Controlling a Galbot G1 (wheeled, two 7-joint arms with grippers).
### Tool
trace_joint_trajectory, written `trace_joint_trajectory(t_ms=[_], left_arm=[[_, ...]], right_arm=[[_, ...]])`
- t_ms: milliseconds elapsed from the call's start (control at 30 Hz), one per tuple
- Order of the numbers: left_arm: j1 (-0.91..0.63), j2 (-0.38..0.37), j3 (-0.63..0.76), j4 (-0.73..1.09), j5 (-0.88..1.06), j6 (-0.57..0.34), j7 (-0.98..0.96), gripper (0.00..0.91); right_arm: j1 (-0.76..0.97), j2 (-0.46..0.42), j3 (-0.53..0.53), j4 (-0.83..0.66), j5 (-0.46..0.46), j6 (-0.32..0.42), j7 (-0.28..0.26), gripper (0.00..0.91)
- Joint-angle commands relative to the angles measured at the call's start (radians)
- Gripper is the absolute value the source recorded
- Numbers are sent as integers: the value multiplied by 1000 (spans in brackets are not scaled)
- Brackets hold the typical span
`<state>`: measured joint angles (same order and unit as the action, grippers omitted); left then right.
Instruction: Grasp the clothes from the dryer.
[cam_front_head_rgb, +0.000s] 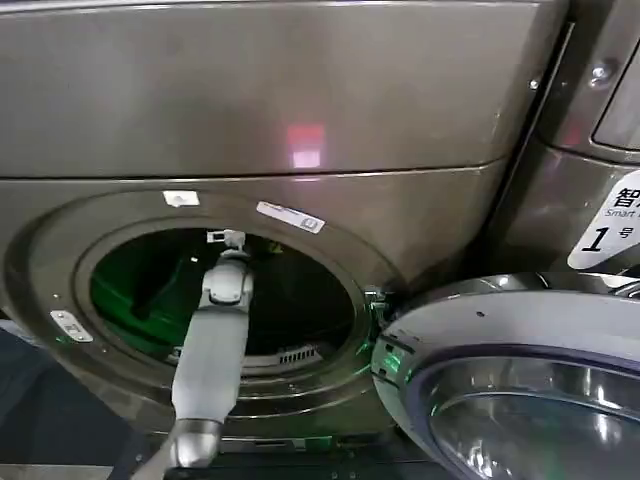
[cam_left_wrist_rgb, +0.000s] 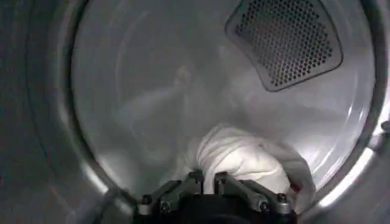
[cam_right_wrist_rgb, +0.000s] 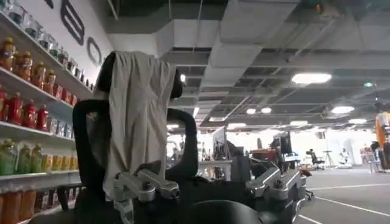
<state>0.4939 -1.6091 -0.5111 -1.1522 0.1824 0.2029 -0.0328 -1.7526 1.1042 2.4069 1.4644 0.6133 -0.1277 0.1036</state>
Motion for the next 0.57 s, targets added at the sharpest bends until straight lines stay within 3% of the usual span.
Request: trace_joint_trajectory(t_ms=[33, 567], left_arm=[[20, -38, 3, -25, -48, 18, -35, 0], [-6, -31, 5, 6, -10, 7, -17, 0]], right_arm=[[4, 1, 4, 9, -1, -8, 4, 907], [10, 2, 20, 29, -6, -45, 4, 907]])
